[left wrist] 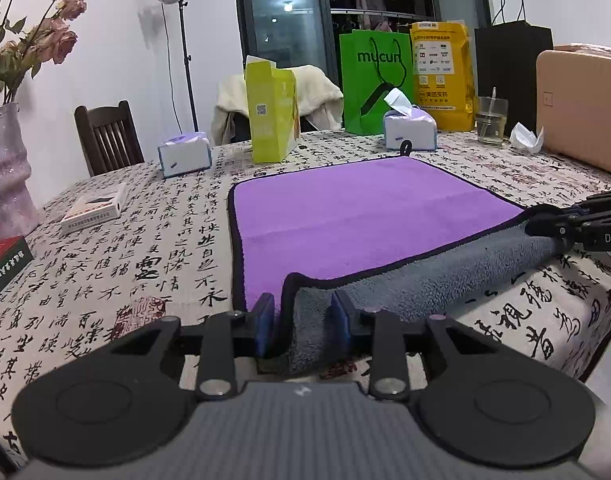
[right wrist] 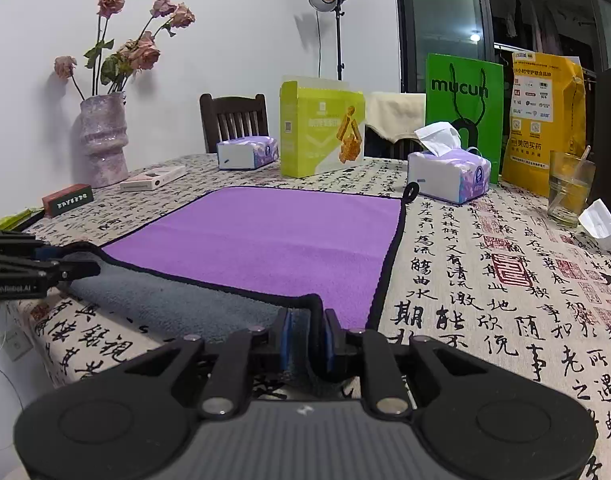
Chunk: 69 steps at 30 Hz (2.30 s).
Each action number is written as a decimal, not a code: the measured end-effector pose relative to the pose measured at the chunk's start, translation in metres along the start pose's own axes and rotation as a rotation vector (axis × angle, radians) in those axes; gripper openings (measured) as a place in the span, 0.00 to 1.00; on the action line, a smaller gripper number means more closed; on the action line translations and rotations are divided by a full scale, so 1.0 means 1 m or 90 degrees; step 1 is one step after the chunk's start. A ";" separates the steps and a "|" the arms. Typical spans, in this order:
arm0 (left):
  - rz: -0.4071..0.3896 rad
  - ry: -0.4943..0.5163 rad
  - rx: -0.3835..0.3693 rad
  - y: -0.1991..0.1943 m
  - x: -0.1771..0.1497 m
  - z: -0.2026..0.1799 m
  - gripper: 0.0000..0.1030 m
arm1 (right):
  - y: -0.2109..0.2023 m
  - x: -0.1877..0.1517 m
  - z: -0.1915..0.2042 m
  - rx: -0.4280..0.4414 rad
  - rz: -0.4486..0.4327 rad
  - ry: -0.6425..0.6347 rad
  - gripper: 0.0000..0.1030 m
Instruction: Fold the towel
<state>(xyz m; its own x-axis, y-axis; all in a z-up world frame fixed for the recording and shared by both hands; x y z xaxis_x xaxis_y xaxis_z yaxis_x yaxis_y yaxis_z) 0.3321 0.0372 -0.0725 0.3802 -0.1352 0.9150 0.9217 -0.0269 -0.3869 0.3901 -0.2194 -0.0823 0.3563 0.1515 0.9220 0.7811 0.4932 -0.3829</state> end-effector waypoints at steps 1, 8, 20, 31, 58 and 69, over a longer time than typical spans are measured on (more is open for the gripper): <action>0.003 -0.006 -0.001 0.000 0.000 0.001 0.31 | 0.000 0.000 0.000 -0.002 0.000 0.000 0.15; 0.015 -0.002 -0.016 0.000 0.004 -0.005 0.08 | 0.000 0.002 -0.002 -0.004 0.003 0.024 0.15; -0.028 0.009 -0.014 -0.014 0.034 -0.001 0.05 | -0.008 0.026 0.005 -0.001 -0.009 -0.030 0.04; -0.073 0.024 -0.014 0.012 0.081 0.011 0.05 | 0.003 0.073 -0.010 -0.002 -0.045 -0.044 0.04; -0.005 -0.009 -0.049 0.148 0.153 0.060 0.05 | 0.147 0.160 -0.076 0.029 0.029 0.008 0.04; 0.064 -0.008 -0.058 0.216 0.140 0.066 0.05 | 0.219 0.150 -0.097 0.028 0.082 0.030 0.04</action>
<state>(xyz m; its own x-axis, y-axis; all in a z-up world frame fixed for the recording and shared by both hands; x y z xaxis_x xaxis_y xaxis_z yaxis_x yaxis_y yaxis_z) 0.5895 0.0781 -0.0205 0.4716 -0.1291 0.8723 0.8684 -0.1035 -0.4849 0.6649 -0.1719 -0.0333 0.4762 0.1757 0.8616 0.7049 0.5095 -0.4935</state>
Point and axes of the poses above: each gripper's, at about its wrist camera, not at the fingertips, and y roughly the way its jaws point, z to its left, x to its top, the point moved 7 cm from there along y, roughly the way its jaws point, and after that the axes turned 5 degrees about -z, right-handed, at the moved point
